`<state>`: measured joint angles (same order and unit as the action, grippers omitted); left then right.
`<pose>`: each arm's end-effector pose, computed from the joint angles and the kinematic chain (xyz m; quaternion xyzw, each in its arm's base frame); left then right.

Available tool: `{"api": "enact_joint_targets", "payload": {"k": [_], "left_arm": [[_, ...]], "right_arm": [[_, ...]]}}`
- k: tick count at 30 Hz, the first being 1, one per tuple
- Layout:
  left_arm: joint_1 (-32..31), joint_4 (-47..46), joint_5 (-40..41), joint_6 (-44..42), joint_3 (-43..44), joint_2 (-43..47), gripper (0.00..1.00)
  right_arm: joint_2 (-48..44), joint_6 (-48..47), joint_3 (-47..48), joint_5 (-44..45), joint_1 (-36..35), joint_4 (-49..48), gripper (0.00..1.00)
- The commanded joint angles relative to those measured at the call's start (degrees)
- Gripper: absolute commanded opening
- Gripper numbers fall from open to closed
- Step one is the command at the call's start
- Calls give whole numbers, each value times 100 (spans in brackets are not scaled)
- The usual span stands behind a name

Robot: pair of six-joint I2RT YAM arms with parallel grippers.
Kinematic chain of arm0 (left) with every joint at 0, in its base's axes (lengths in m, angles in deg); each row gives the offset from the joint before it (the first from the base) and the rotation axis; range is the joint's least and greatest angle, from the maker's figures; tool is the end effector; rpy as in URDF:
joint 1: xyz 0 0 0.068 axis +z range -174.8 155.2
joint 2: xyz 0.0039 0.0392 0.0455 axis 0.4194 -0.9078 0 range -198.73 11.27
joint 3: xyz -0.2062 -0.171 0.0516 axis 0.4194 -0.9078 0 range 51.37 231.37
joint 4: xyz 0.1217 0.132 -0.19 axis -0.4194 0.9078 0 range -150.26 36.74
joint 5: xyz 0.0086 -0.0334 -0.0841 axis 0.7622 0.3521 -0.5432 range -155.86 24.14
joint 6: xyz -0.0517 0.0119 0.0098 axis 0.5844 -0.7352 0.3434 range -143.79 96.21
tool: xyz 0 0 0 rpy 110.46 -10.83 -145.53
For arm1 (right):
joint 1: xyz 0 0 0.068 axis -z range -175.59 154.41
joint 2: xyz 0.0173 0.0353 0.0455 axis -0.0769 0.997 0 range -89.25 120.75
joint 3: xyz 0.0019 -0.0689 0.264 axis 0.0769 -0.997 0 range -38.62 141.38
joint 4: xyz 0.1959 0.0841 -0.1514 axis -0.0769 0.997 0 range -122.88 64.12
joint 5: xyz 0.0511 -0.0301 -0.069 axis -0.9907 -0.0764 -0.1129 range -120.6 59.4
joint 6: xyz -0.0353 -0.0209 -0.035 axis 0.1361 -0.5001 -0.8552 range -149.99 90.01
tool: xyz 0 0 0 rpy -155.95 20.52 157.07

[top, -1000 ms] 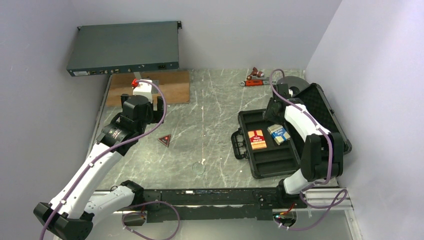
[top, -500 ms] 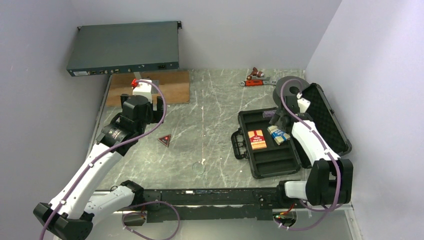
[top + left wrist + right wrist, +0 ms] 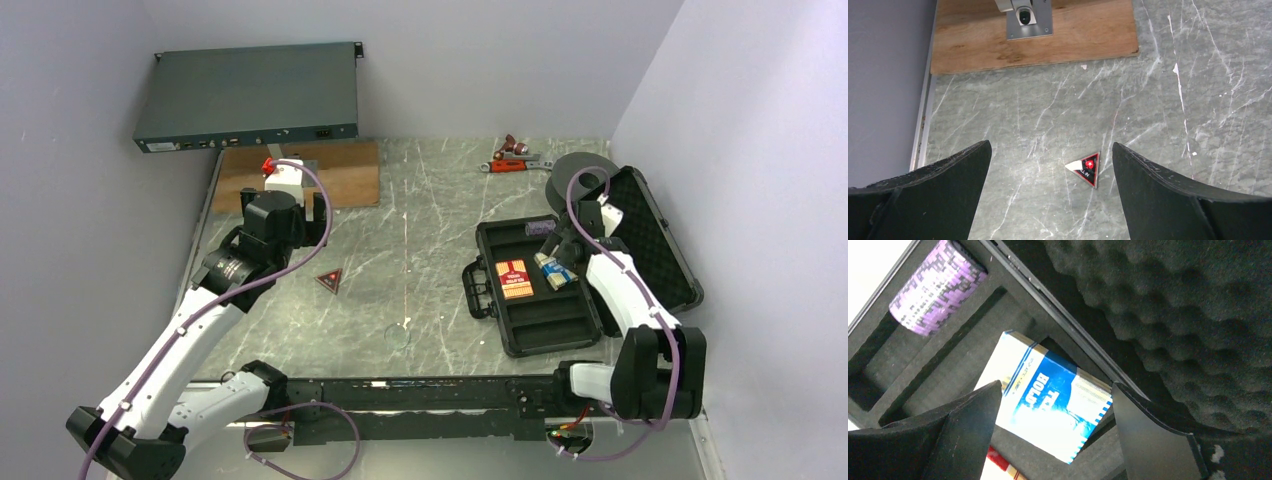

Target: Pack up texas hold em set

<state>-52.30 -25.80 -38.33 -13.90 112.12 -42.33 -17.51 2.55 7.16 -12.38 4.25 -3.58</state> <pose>0.1785 -0.0743 0.3675 0.0046 0.8387 0.0305 0.5437 0.2453 -0.0106 0.2223 0.3081 0.8919 -0.0621 0.3253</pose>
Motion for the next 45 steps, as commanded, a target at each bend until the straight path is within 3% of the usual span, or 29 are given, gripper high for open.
{"api": "enact_joint_targets", "payload": {"k": [1, 10, 17, 22, 23, 28, 33, 45], "left_arm": [[2, -207, 53, -66, 16, 87, 97], [0, -209, 57, -66, 7, 86, 97], [0, -202, 80, -71, 6, 78, 97], [0, -207, 96, -75, 7, 79, 97], [0, -202, 96, -78, 10, 72, 97], [0, -205, 115, -80, 7, 78, 97], [3, -203, 131, -81, 8, 70, 97], [0, -201, 132, -85, 7, 61, 97]], "right_arm": [[-393, 102, -189, -495, -10, -19, 83], [-1112, 520, -416, -558, -10, 403, 82], [-1153, 68, 310, -33, -10, 814, 82], [-1109, -109, 567, -1216, -10, 726, 67], [-993, -73, 549, -1719, -64, 607, 54], [-531, -162, 540, -2300, -422, 366, 32], [-83, -181, 646, -2093, -771, 274, 29], [544, -325, 735, -1209, -725, 28, 22]]}}
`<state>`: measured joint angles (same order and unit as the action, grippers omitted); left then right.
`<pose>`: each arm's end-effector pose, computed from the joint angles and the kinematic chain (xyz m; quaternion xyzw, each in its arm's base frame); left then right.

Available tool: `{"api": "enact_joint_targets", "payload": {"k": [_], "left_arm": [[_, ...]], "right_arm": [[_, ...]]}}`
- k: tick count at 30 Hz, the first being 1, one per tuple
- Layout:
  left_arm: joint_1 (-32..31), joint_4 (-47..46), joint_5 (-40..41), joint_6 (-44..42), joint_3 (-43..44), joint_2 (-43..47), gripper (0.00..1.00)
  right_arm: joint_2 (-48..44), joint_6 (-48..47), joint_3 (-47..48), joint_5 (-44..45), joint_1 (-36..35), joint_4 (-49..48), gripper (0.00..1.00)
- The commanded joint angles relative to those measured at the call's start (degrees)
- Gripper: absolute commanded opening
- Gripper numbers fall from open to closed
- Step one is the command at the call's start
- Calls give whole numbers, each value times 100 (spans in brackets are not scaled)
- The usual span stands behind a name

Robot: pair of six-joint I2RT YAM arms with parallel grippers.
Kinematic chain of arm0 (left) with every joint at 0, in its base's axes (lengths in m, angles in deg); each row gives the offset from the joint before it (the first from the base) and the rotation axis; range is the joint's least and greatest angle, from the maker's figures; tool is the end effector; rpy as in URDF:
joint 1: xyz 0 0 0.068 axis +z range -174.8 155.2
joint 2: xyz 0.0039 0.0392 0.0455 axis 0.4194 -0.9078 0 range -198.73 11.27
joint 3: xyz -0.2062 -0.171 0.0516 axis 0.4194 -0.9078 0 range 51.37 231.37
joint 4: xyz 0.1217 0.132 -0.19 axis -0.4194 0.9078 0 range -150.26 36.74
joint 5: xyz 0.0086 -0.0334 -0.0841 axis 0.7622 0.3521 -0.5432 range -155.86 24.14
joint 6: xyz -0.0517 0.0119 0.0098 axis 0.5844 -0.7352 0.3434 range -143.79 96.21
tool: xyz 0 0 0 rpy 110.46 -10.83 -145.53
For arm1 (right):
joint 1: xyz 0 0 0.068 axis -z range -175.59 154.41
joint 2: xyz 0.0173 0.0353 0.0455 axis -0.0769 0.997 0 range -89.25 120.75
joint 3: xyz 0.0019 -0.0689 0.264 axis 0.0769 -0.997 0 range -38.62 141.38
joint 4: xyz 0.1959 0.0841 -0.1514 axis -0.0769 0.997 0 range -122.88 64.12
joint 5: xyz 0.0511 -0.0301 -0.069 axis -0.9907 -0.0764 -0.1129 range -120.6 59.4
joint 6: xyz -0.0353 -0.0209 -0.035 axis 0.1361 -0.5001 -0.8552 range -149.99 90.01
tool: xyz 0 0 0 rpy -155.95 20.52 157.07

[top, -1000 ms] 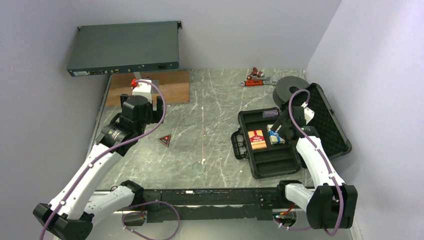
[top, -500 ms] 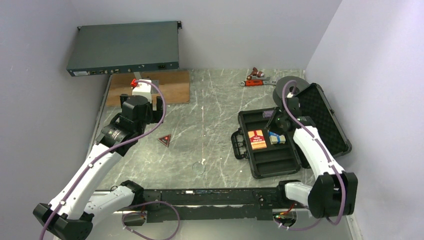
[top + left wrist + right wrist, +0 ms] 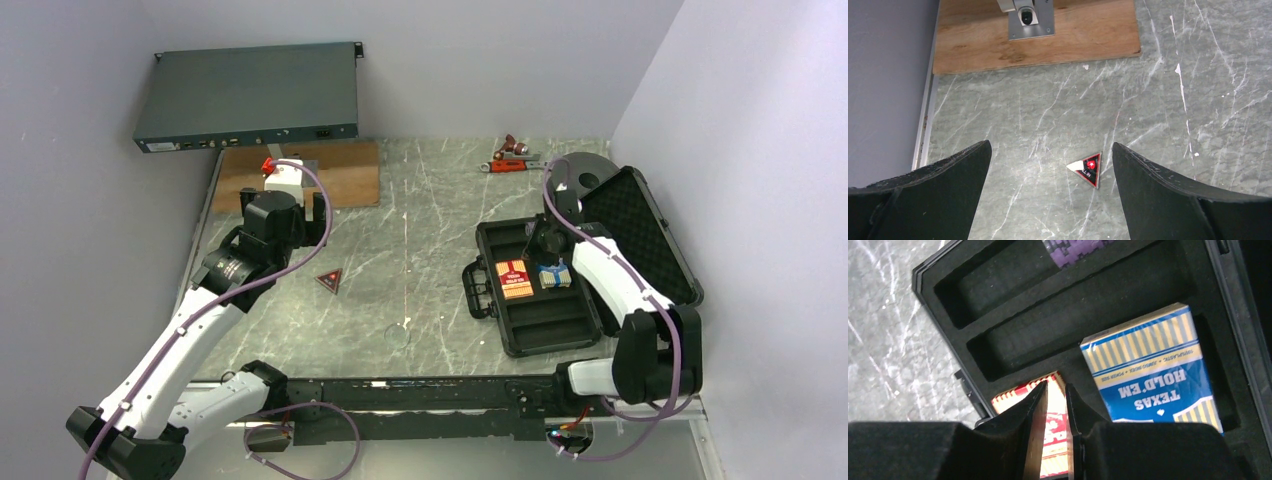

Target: Pack up texas hold em set

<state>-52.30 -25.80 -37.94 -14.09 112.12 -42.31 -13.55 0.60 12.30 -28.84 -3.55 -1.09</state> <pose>0.1785 -0.0740 0.3676 0.0042 0.8382 0.0342 0.5443 0.2604 0.0352 0.2296 0.1922 0.9382 0.0810 0.2763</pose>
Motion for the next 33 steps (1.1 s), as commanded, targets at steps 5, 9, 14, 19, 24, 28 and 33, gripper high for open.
{"api": "enact_joint_targets", "payload": {"k": [5, 9, 14, 19, 24, 28, 33], "left_arm": [[0, -208, 65, -65, 7, 49, 97], [0, -198, 47, -64, 16, 41, 97], [3, -204, 73, -65, 2, 58, 97], [0, -202, 66, -67, 14, 50, 97], [0, -203, 73, -64, 9, 58, 97], [0, -202, 68, -66, 16, 67, 97], [0, -211, 91, -72, 7, 85, 97]], "right_arm": [[151, -189, 49, 674, 219, -167, 20], [8, -253, -75, 774, 260, -89, 20], [-185, -305, -222, 789, 261, 25, 20], [-419, -298, -298, 594, 257, 161, 20], [-639, -187, -387, 317, 256, 285, 20], [-519, 9, -320, 590, 263, 590, 21], [-431, 354, -463, 640, 275, 658, 23]]}}
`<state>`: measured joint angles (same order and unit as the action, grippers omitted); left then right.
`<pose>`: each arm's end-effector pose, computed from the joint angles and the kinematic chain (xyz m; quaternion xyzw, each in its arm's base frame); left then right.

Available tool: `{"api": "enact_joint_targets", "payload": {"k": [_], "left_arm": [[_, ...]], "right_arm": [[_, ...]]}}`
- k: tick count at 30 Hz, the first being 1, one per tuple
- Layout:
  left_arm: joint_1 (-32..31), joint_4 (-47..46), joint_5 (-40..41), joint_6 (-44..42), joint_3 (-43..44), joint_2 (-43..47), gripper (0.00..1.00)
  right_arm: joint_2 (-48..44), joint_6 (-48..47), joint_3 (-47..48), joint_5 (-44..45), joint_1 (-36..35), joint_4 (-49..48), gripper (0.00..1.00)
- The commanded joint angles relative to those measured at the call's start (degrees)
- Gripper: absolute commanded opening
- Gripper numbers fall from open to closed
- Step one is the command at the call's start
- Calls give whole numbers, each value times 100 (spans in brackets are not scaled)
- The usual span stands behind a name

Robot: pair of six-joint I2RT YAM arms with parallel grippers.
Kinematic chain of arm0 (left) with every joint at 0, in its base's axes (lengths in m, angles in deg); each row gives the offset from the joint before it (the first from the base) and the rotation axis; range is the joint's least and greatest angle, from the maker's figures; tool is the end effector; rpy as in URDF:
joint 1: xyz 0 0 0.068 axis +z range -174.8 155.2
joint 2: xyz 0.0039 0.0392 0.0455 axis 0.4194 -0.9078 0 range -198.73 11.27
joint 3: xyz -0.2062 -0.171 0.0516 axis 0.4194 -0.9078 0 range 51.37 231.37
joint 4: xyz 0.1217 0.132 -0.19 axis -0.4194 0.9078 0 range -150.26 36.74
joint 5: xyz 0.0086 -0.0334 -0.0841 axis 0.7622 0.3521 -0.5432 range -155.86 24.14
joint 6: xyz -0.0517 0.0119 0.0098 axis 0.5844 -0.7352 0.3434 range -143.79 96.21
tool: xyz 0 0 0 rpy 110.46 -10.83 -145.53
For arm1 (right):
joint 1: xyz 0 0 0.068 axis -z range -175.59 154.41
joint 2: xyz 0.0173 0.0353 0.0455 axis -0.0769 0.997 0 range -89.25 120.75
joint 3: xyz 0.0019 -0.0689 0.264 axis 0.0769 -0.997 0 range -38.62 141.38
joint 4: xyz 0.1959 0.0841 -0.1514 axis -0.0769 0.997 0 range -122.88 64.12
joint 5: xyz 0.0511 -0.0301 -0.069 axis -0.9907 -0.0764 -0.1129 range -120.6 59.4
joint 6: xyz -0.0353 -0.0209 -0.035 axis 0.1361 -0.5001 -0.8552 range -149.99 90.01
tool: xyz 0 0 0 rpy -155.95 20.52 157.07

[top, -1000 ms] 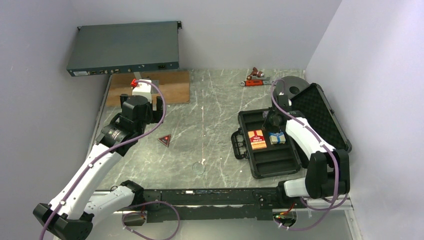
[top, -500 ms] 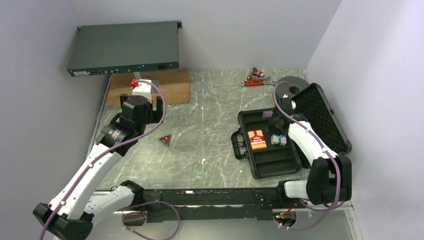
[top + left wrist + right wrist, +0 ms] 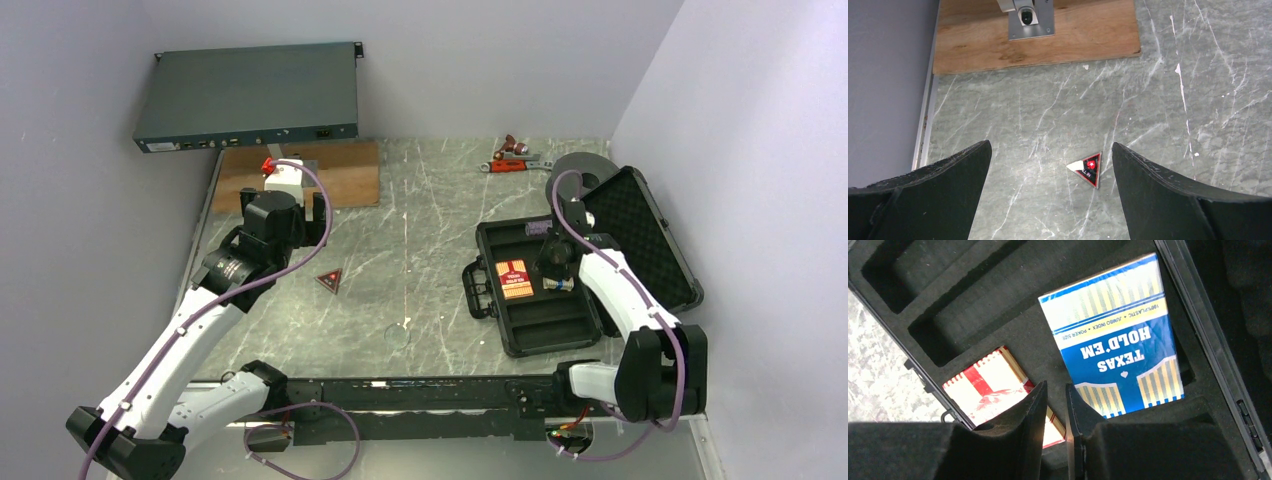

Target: Pack up texas hold em set

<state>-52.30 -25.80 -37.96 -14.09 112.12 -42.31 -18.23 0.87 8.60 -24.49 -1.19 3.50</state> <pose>0.1785 -0.0741 0.3676 0.0043 0.8382 0.0340 0.5443 0.2362 0.0192 0.2242 0.2243 0.9386 0.0314 0.2601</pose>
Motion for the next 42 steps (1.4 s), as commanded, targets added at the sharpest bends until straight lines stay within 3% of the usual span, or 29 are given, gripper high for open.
{"api": "enact_joint_targets", "payload": {"k": [1, 10, 21, 29, 42], "left_arm": [[0, -211, 90, -71, 2, 85, 97], [0, -210, 53, -59, 11, 85, 97], [0, -204, 53, -63, 15, 91, 97], [0, -211, 100, -64, -2, 61, 97], [0, -210, 94, -67, -9, 58, 97]], "right_arm": [[24, 400, -111, 321, 36, 263, 23], [-330, 674, 63, 1613, 60, 903, 26], [-432, -193, 592, -371, 65, 48, 27], [103, -187, 832, 304, 88, -684, 23], [703, -246, 805, 356, 790, -1011, 18]]}}
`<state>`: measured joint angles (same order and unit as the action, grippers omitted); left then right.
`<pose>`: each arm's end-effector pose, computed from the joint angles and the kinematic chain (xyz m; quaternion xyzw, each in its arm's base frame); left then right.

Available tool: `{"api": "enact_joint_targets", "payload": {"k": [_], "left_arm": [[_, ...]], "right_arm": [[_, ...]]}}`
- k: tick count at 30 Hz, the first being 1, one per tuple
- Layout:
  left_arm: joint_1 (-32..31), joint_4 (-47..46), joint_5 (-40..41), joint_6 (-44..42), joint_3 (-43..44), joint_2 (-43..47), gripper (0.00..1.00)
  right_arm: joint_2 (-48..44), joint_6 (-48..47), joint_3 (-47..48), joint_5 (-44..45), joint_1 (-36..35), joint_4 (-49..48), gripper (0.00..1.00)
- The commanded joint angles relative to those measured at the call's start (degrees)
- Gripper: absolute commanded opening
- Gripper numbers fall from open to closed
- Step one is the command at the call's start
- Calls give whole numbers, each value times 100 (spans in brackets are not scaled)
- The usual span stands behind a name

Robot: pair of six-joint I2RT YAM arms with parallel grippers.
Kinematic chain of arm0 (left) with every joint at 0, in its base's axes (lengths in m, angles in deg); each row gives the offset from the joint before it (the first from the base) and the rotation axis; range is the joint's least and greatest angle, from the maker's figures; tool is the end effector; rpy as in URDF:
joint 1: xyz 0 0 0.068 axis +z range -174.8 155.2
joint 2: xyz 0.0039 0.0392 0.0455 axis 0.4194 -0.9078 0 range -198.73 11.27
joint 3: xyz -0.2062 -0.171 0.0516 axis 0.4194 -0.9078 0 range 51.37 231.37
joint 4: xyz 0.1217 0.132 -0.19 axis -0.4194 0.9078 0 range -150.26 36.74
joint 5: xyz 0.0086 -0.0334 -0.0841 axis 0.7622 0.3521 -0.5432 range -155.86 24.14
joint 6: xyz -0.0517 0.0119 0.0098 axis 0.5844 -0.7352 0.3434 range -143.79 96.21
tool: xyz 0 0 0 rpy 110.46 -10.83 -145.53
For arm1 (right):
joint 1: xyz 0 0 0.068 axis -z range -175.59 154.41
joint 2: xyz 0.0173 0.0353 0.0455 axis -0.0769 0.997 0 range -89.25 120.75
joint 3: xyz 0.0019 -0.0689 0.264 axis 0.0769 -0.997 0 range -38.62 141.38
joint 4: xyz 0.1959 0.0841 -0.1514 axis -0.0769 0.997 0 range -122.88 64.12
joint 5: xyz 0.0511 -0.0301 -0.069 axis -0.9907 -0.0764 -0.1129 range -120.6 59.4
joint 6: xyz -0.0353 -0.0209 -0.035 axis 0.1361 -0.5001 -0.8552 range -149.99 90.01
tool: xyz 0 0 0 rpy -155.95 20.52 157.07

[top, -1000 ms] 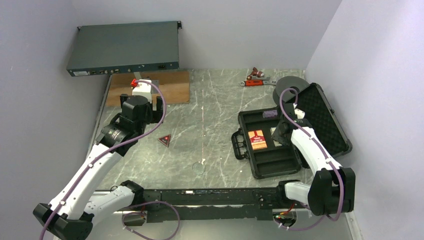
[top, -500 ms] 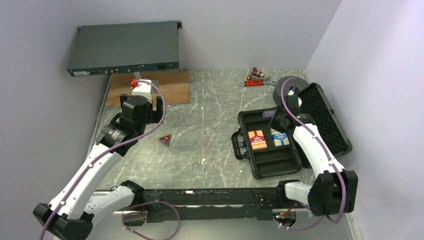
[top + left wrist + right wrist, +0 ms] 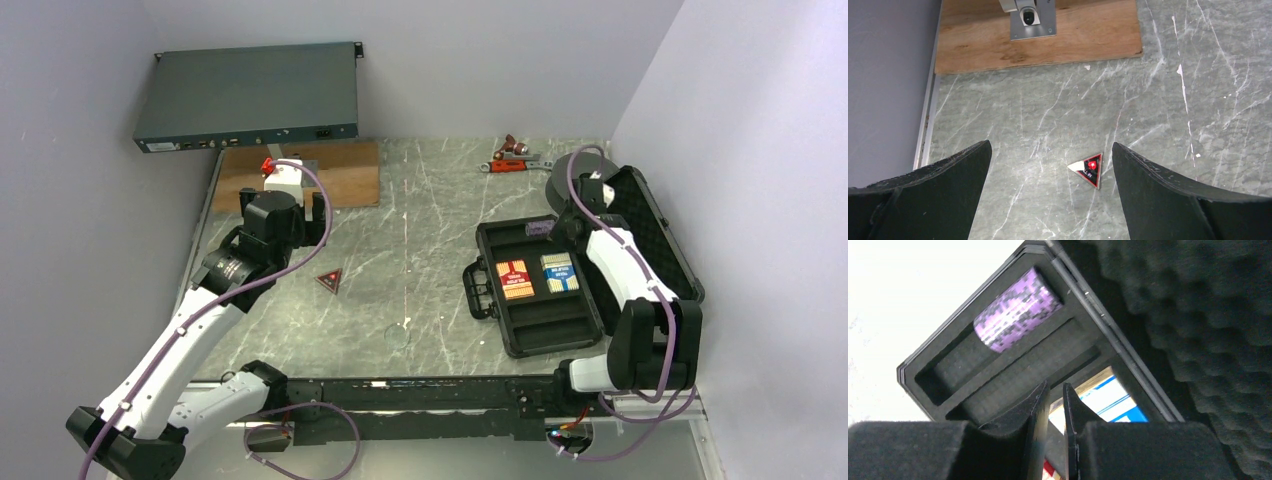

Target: Pack up texas hold em set

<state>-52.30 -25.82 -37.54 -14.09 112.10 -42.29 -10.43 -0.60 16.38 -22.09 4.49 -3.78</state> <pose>0.1784 -0.0738 0.3676 0.0023 0.8377 0.0370 0.5449 0.2831 -0.0058 0.2413 0.2632 0.9084 0.0121 0.3245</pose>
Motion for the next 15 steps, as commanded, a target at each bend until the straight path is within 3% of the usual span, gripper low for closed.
{"api": "enact_joint_targets", "payload": {"k": [1, 9, 15], "left_arm": [[0, -207, 48, -69, -1, 61, 97], [2, -210, 54, -74, 4, 83, 97], [0, -218, 51, -76, -2, 92, 97]], "right_arm": [[-78, -107, -45, 115, 241, -307, 18], [50, -71, -945, 127, 272, -463, 17], [218, 172, -1007, 175, 291, -278, 17]]}}
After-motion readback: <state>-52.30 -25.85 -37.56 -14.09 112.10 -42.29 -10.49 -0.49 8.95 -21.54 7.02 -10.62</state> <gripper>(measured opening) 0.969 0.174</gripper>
